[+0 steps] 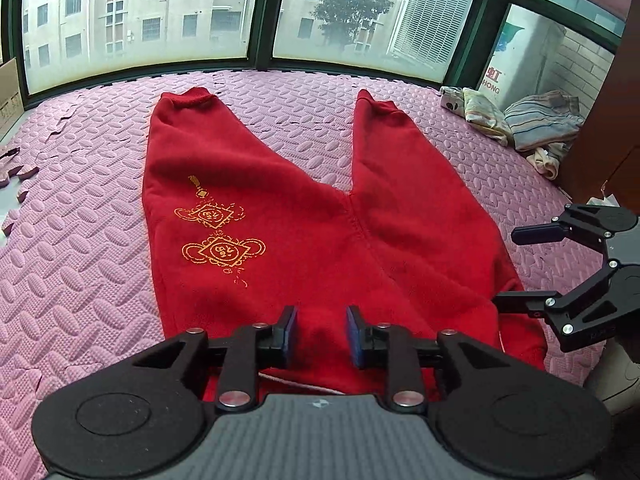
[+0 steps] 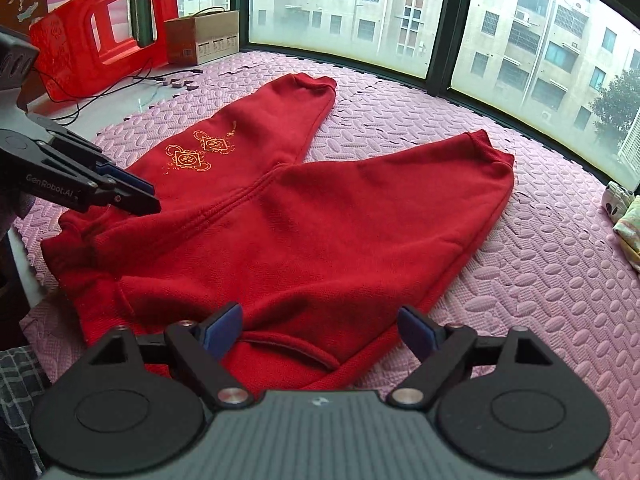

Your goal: Fold clothes

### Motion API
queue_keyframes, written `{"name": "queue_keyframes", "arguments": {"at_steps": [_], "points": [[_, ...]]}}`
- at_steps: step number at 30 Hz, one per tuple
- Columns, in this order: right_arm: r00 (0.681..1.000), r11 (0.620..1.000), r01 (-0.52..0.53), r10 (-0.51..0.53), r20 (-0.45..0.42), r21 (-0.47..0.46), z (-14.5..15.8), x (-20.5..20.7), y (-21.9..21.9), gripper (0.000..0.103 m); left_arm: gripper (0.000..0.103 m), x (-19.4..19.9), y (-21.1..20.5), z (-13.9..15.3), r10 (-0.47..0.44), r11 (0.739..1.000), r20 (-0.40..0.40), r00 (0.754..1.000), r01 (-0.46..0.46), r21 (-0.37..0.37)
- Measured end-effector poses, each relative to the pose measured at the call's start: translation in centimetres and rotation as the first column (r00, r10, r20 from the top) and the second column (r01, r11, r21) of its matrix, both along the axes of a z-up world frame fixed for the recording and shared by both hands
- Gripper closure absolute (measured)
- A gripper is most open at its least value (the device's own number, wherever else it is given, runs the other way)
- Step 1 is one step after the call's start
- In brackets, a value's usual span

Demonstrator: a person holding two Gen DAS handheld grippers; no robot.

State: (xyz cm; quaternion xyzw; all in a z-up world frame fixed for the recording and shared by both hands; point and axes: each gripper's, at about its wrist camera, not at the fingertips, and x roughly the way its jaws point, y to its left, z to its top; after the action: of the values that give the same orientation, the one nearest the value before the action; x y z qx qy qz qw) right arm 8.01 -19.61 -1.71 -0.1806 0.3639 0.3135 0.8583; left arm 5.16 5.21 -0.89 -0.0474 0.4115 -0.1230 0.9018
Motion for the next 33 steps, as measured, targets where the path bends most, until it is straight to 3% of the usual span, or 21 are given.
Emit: {"name": "queue_keyframes", "arguments": {"at_steps": [6,10,15,22,25,29,33], "points": [[1.0,0.997,-0.01,0.01,0.005,0.077,0.4,-1.0,0.9,0.016,0.073,-0.6,-0.1,0.2,0.014,1.0,0.023,1.0,-0.014,-0.019],[0.999,0.998,-0.022,0.024,-0.045,0.052,-1.1,-1.8,1.4,0.016,0.073,-1.4,0.5,-0.6,0.042,0.999,0.006,0.999,-0.041,-0.017],[0.999,0.998,-0.006,0.009,-0.047,0.067,-0.2,-2.7,0.4,0.018,0.074,-2.4,1.1,-0.4,0.061,0.998,0.016,0.998,-0.06,-0.03],[0.998,0.998,0.008,-0.004,-0.07,0.067,-0.2,-2.6,0.2,0.046,0.073,-2.8,1.2,-0.4,0.075,0.997,0.018,0.997,-0.075,-0.034],[0.998,0.997,0.04,-0.037,-0.05,0.059,0.1,-2.5,-0.4,0.051,0.073,-3.1,1.4,0.0,0.081,0.996,0.028,0.996,-0.08,-0.03],[0.998,0.998,0.057,-0.058,-0.009,-0.02,-0.4,-2.0,-0.8,0.056,0.073,-3.2,1.1,0.8,0.072,0.997,0.039,0.997,-0.071,-0.034],[0.999,0.997,0.031,-0.029,0.033,-0.065,-1.2,-2.1,-0.4,0.059,0.073,-3.1,-0.7,1.9,0.012,0.998,0.066,0.998,-0.008,-0.059]]}}
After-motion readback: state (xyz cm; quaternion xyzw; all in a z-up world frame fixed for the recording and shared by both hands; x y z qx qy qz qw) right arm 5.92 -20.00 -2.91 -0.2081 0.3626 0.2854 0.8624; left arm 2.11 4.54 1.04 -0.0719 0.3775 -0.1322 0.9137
